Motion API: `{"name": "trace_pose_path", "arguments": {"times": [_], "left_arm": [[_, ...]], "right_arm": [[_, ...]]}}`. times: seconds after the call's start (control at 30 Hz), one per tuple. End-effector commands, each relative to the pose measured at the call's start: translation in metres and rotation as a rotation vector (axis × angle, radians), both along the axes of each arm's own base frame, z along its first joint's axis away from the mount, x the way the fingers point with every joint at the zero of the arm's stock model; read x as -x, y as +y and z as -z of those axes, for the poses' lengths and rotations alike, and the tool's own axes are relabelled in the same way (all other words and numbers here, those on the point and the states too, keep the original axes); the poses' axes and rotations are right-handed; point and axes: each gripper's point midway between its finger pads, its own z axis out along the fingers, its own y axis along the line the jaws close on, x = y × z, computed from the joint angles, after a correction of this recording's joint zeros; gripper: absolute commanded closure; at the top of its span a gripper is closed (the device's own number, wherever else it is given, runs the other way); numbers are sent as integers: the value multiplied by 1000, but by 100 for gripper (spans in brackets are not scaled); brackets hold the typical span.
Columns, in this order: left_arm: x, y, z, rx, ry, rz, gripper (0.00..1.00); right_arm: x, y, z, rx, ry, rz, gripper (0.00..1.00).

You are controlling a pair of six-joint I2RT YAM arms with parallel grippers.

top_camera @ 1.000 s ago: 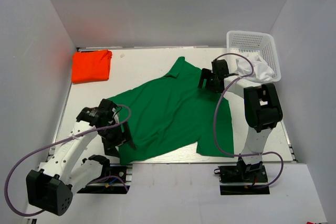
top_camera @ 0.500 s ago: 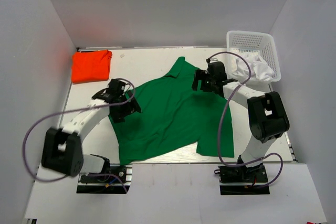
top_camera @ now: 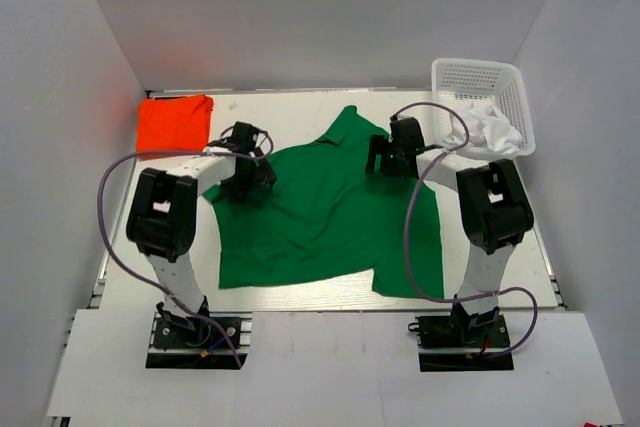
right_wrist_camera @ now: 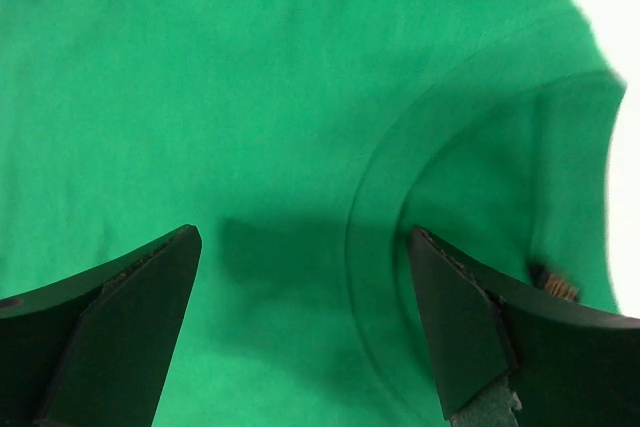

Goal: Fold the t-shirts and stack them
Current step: Flatten out the tshirt

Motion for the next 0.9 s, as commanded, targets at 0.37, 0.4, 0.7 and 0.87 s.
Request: {"name": "trace_pose_path", "arguments": {"times": [0.37, 0.4, 0.7, 0.87], "left_arm": [[-169, -36, -38, 113, -302, 219, 0], [-167, -32, -42, 95, -310, 221, 0], [-99, 49, -124, -62, -366, -28, 0], [-6, 62, -114, 18, -412, -184, 0]], "right_arm": [[-83, 13, -101, 9, -281, -187, 10], [-80, 22, -109, 28, -314, -237, 10], [40, 190, -139, -57, -451, -762, 10], [25, 223, -120, -153, -324, -597, 10]]}}
